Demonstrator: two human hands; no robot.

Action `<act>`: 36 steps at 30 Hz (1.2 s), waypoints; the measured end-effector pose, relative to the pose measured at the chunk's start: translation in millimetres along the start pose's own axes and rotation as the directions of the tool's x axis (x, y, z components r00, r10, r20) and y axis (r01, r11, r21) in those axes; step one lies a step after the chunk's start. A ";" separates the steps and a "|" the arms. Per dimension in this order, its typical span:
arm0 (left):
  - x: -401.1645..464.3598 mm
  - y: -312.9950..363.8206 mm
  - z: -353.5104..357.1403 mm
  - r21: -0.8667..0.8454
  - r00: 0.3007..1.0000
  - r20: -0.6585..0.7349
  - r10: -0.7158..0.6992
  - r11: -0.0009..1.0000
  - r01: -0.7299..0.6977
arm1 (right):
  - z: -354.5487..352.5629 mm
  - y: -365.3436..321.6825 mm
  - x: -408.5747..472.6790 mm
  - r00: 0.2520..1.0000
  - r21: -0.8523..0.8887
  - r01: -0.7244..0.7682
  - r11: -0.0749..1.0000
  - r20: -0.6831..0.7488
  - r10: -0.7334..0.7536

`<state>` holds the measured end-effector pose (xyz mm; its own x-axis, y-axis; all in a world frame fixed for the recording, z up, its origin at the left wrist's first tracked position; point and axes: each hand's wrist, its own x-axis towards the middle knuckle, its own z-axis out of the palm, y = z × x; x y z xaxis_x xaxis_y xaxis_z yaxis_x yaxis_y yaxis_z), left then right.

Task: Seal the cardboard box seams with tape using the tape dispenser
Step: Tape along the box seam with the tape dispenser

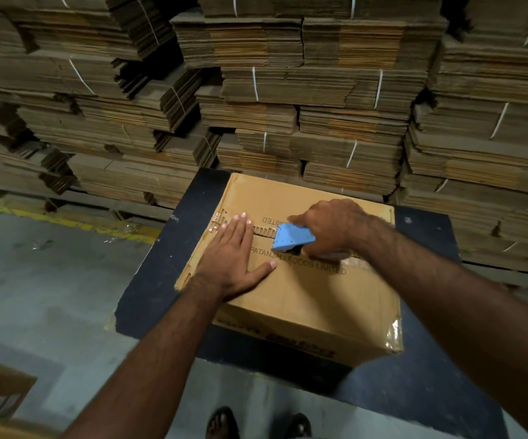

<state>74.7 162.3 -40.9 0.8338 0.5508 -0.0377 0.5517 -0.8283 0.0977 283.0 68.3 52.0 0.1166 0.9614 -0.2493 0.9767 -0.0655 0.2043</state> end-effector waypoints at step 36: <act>2.9 22.4 5.6 -0.008 0.999 0.047 -0.008 1.000 0.008 | 17.9 41.6 -47.4 0.998 0.033 -0.054 0.998 0.018 0.054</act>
<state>89.6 144.7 -44.4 0.8297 0.5517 -0.0848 0.5581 -0.8231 0.1054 321.3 15.2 55.4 0.1722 0.9516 -0.2546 0.9743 -0.1265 0.1865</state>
